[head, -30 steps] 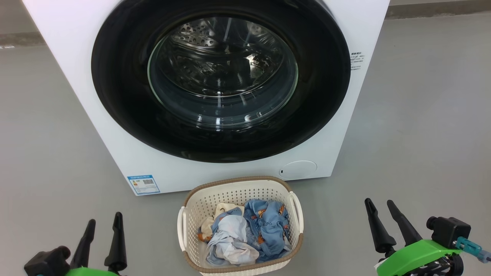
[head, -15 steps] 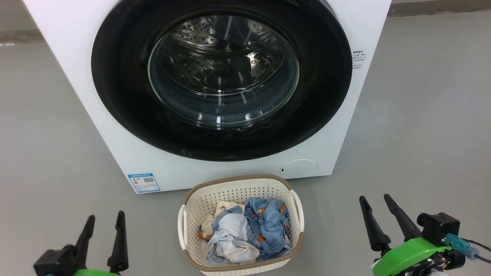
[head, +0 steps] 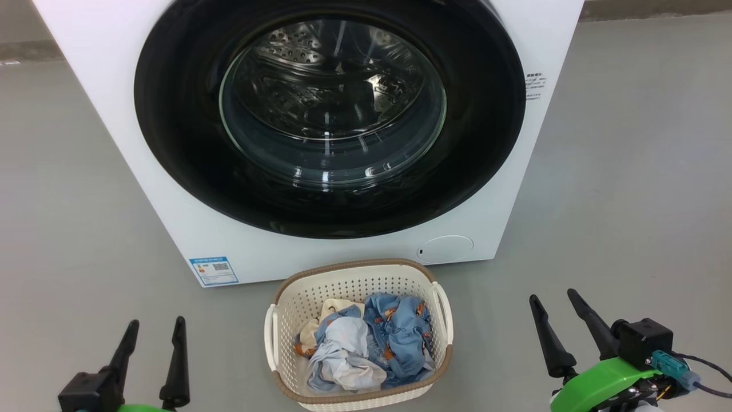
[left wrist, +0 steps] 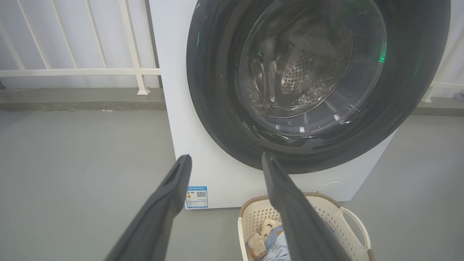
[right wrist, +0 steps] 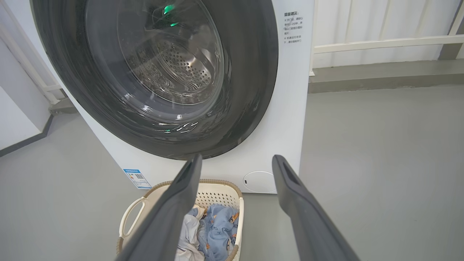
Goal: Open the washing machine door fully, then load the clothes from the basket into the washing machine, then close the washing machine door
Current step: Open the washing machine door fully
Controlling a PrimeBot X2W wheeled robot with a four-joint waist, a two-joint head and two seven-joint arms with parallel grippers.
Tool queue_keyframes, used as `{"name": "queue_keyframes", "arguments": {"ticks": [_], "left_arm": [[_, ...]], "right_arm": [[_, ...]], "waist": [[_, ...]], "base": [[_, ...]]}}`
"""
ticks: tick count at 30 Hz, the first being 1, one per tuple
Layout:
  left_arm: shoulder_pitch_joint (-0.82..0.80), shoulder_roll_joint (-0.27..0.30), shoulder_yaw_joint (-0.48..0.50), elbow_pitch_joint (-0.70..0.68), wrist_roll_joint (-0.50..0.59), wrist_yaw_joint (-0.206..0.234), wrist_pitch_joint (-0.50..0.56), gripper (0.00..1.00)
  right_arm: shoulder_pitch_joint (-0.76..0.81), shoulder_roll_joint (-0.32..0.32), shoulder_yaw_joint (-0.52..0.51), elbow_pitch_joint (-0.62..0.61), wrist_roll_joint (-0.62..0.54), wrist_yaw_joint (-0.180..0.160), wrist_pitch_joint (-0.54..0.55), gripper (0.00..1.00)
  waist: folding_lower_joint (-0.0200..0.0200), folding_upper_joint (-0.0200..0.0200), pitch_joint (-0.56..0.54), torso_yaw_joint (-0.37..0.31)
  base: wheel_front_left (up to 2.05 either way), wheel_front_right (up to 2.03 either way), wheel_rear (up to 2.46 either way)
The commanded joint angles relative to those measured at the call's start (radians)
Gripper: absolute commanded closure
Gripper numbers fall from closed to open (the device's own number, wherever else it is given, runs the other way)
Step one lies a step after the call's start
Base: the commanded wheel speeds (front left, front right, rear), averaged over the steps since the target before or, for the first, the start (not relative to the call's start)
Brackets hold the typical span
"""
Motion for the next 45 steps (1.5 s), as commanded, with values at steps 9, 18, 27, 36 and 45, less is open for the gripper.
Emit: {"name": "queue_keyframes", "arguments": {"ticks": [9,18,27,36,45], "left_arm": [[-0.047,0.012,0.045,0.003,0.039,-0.002,-0.013,0.00],[-0.063,0.012,0.047,0.021,0.033,-0.002,-0.013,0.00],[-0.077,0.006,0.046,0.020,0.005,-0.002,-0.013,0.00],[-0.079,0.018,0.039,0.029,-0.018,-0.002,-0.013,0.00],[-0.082,0.021,0.031,0.028,-0.027,-0.002,-0.013,0.00]], "right_arm": [[-0.030,0.003,0.019,-0.025,-0.008,0.001,-0.013,0.00],[-0.033,0.003,0.016,-0.028,-0.008,0.001,-0.013,0.00],[-0.040,0.008,0.010,-0.032,-0.011,0.001,-0.013,0.00],[-0.041,0.011,0.003,-0.035,-0.012,0.001,-0.013,0.00],[-0.042,0.012,0.001,-0.035,-0.007,0.001,-0.013,0.00]], "waist": [[-0.0001,0.0000,0.006,-0.001],[-0.0001,0.0000,0.019,0.000],[-0.0001,0.0000,0.034,0.000],[-0.0001,0.0000,0.036,-0.003],[-0.0001,0.0000,0.037,0.000]], "base": [[0.51,0.51,-1.03],[1.14,1.14,-2.28],[1.23,1.23,-2.46],[0.80,0.77,-1.58],[0.15,0.15,-0.31]]}}
